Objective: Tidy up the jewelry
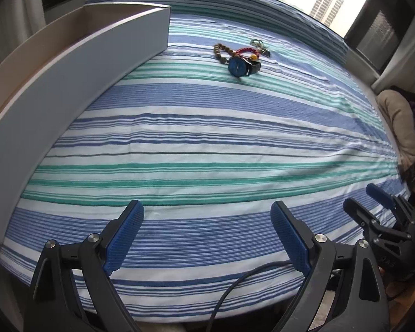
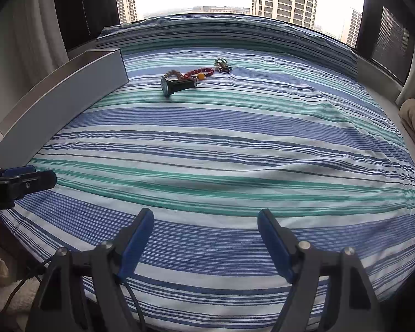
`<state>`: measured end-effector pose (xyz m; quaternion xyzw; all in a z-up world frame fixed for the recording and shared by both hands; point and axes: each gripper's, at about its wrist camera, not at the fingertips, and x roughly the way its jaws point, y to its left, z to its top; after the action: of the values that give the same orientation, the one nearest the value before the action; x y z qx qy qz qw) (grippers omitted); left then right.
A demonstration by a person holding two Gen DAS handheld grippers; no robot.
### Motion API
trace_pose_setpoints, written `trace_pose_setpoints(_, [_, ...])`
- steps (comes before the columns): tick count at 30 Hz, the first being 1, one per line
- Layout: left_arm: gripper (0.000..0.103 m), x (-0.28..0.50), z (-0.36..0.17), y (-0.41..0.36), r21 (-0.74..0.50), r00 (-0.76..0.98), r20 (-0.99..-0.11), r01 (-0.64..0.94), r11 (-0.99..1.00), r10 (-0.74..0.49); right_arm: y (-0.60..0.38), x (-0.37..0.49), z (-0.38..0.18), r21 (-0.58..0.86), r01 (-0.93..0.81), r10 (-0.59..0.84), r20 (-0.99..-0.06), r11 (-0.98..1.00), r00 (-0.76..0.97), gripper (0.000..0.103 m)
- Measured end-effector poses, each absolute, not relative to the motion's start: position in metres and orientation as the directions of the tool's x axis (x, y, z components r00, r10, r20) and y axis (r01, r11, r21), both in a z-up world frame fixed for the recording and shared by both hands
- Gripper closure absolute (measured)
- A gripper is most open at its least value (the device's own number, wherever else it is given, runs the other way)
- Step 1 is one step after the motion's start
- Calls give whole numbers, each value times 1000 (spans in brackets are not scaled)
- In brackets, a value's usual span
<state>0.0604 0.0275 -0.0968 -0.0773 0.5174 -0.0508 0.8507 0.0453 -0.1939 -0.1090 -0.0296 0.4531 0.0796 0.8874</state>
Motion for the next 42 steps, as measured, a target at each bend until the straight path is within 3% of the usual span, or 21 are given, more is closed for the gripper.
trace_pose_setpoints(14, [9, 124, -80, 17, -204, 446, -865, 104, 973, -229, -207, 51, -117, 66, -146, 137, -817, 987, 559, 24])
trace_pose_setpoints(22, [10, 222, -70, -30, -134, 421, -857, 374, 918, -297, -222, 50, -122, 90, -107, 134, -824, 990, 551, 24])
trace_pose_setpoints(26, [12, 270, -62, -47, -80, 462, -838, 423, 903, -291, -228, 47, -124, 94, -92, 130, -828, 991, 545, 24])
trace_pose_setpoints(30, [22, 305, -70, -78, -81, 398, -864, 495, 865, -308, -234, 46, -128, 104, -76, 129, -837, 992, 532, 24])
trace_pose_setpoints(36, [43, 323, -115, -121, 85, 352, -923, 581, 810, -156, -242, 46, -129, 116, -57, 128, -839, 992, 529, 24])
trace_pose_setpoints(38, [44, 327, -128, -124, 93, 328, -936, 573, 815, -124, -245, 46, -129, 117, -51, 127, -838, 992, 531, 24])
trace_pose_setpoints(40, [57, 327, -136, -125, 84, 312, -943, 565, 821, -118, -249, 45, -128, 119, -42, 123, -838, 992, 531, 24])
trace_pose_setpoints(41, [82, 326, -139, -124, 87, 311, -944, 560, 824, -112, -251, 45, -129, 121, -36, 121, -839, 992, 530, 24])
trace_pose_setpoints(42, [100, 325, -141, -123, 91, 308, -946, 557, 826, -104, -252, 46, -130, 123, -29, 120, -841, 992, 528, 24])
